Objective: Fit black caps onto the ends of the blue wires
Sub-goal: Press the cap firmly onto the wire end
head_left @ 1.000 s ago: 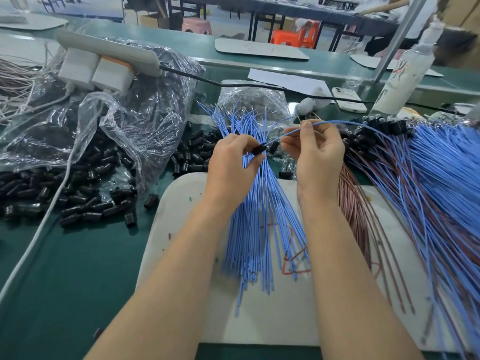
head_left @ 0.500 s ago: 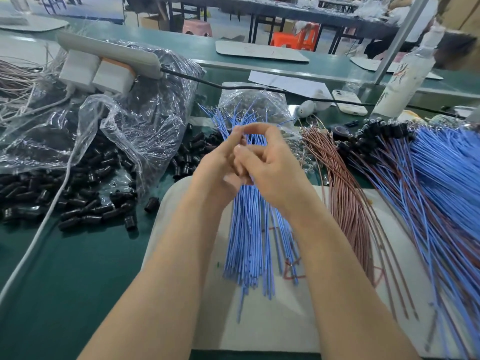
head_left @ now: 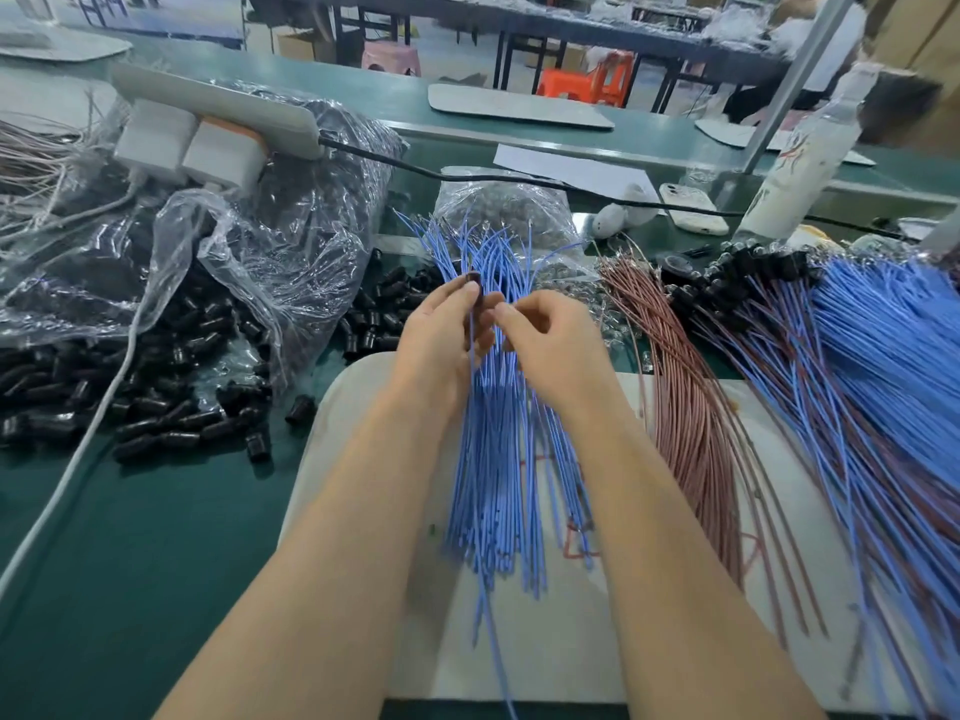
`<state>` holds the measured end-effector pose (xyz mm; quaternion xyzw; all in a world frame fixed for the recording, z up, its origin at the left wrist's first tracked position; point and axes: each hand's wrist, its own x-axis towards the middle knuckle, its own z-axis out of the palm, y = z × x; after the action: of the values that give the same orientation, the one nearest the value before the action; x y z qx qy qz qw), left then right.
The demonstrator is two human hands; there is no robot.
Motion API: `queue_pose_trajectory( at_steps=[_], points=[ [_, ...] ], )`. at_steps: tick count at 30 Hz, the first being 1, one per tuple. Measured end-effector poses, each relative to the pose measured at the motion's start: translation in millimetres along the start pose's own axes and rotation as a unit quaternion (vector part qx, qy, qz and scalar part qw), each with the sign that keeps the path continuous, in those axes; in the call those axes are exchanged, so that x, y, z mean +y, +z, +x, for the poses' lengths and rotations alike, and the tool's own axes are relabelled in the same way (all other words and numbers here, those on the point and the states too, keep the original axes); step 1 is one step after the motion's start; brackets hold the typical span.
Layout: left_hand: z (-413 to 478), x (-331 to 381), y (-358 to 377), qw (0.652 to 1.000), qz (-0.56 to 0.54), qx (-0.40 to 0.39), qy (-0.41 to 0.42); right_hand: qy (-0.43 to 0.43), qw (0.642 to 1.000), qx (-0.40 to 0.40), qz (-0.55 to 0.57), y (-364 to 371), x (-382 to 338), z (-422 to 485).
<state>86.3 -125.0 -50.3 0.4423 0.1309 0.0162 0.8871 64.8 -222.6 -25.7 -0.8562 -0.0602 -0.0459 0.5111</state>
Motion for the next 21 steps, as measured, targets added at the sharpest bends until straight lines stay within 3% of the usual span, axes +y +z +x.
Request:
queue_pose_trajectory(
  at_steps=[2, 9, 14, 21],
  points=[
    [-1.2, 0.7, 0.1, 0.999, 0.035, -0.011, 0.019, 0.036, 0.998, 0.025, -0.047, 3.5, 12.0, 5.5],
    [-10.3, 0.6, 3.6, 0.990, 0.101, -0.059, 0.076, 0.037, 0.997, -0.009, 0.069, 6.7, 12.8, 6.4],
    [-10.3, 0.3, 1.9, 0.990, 0.090, -0.075, 0.074, 0.067, 0.982, -0.030, 0.172, 6.1, 10.9, 6.2],
    [-9.7, 2.8, 0.1, 0.995, 0.065, -0.050, 0.063, 0.044, 0.988, -0.012, 0.149, 8.4, 13.8, 8.0]
  ],
)
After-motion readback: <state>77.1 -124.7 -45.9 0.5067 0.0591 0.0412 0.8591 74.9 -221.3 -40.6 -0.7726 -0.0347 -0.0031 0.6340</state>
